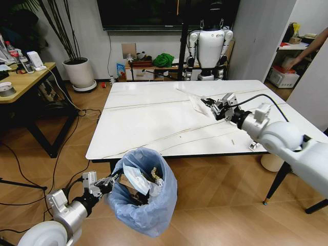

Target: Pick up the trash bin and place the trash from the table into it.

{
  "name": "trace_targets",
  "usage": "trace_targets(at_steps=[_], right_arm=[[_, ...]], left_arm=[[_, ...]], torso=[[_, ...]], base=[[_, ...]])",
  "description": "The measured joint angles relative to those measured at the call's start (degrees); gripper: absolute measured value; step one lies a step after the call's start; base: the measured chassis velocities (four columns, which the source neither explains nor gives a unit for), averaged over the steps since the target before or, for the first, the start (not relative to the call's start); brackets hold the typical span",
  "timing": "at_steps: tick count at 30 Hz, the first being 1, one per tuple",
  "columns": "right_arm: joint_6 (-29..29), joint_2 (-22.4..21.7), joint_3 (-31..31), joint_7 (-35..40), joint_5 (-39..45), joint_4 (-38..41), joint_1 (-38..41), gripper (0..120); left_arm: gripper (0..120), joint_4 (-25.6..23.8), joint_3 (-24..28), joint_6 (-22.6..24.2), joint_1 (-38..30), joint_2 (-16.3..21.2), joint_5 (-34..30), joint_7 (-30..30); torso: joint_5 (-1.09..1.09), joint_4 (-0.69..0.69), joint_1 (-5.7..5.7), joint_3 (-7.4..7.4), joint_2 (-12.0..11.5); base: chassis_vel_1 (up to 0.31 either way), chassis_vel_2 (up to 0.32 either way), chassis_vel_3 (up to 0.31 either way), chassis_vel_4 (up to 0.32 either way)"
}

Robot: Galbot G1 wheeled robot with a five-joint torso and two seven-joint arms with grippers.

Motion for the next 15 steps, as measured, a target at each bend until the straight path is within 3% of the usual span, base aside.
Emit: trace_targets(at_steps=[6, 15], right_arm=[[-6.9, -5.2, -0.5, 2.9, 11.6, 12.6, 1.2, 0], [-14.4, -6.9, 1.9, 9.5, 22.3, 19.8, 1.6, 0]], left_arm=[[0, -0.4, -0.1, 0.0, 0.3, 0.5, -0.1, 0.0], [0, 0.0, -0.2, 0.0, 0.3, 0.6, 0.2, 0.3]], torso=[[-0.03, 0.00, 0.00, 0.00, 0.0], [-0.02, 0.00, 0.00, 0.00, 0.0]], base=[[0.000, 0.000, 0.000, 0.000], [0.000, 0.000, 0.000, 0.000]])
